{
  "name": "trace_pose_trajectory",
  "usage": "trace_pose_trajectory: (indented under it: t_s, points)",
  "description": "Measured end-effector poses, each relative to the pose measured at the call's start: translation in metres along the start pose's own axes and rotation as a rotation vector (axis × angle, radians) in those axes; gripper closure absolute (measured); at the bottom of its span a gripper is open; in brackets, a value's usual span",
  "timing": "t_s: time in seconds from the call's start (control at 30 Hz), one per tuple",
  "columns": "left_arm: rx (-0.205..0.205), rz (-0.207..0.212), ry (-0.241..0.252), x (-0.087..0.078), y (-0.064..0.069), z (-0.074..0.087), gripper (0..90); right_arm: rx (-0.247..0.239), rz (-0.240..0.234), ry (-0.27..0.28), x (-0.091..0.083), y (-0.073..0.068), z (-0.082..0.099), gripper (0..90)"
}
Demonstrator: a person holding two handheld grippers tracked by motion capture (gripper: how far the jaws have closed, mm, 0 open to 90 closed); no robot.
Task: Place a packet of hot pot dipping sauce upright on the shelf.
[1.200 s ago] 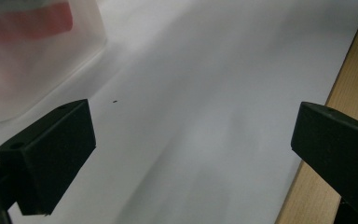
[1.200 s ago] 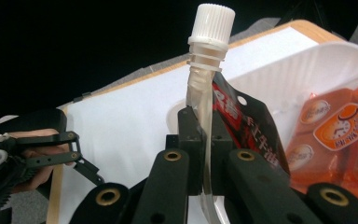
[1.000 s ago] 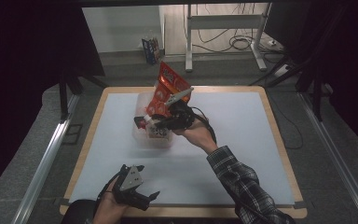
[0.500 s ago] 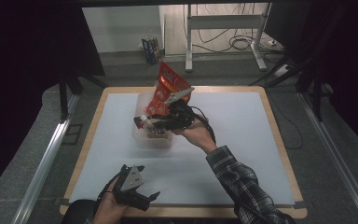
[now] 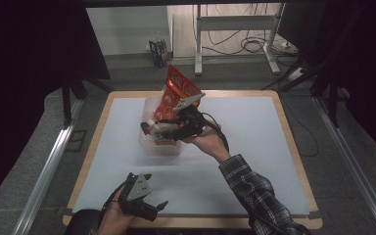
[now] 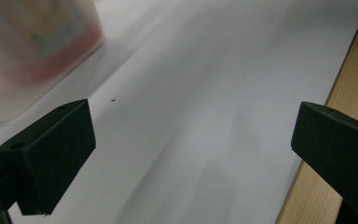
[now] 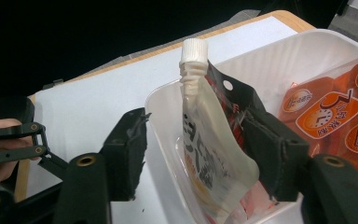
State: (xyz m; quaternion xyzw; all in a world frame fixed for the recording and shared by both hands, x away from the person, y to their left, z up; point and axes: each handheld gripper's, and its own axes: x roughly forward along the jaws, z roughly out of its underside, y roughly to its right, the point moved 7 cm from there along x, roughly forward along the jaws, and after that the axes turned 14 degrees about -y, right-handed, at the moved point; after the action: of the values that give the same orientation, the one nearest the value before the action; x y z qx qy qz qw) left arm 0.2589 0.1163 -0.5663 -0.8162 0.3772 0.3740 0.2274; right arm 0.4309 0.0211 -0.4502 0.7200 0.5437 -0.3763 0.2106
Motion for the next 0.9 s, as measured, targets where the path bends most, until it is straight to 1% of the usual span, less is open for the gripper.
trace_pose_trajectory:
  t_s: [0.23, 0.37, 0.5, 0.73, 0.8, 0.9]
  points:
    - [0.001, -0.001, -0.003, 0.0, 0.0, 0.0, 0.0, -0.019, 0.018, -0.005, -0.003, -0.002, 0.003, 29.4]
    - [0.002, -0.001, -0.003, 0.001, 0.0, 0.0, 0.0, -0.038, 0.038, -0.014, -0.004, -0.003, 0.004, 25.9]
    - [0.002, 0.0, -0.004, 0.001, 0.0, 0.0, 0.0, -0.045, 0.054, -0.016, -0.006, -0.002, 0.005, 22.7]
    - [0.004, 0.0, -0.006, 0.001, 0.0, 0.0, 0.0, -0.039, 0.074, -0.014, -0.009, -0.001, 0.009, 17.1]
    - [0.004, 0.0, -0.007, 0.001, 0.0, 0.001, 0.0, -0.033, 0.073, -0.013, -0.009, -0.002, 0.011, 15.5]
    - [0.004, -0.001, -0.007, 0.001, 0.0, 0.001, 0.0, -0.03, 0.084, -0.017, -0.009, -0.003, 0.013, 12.9]
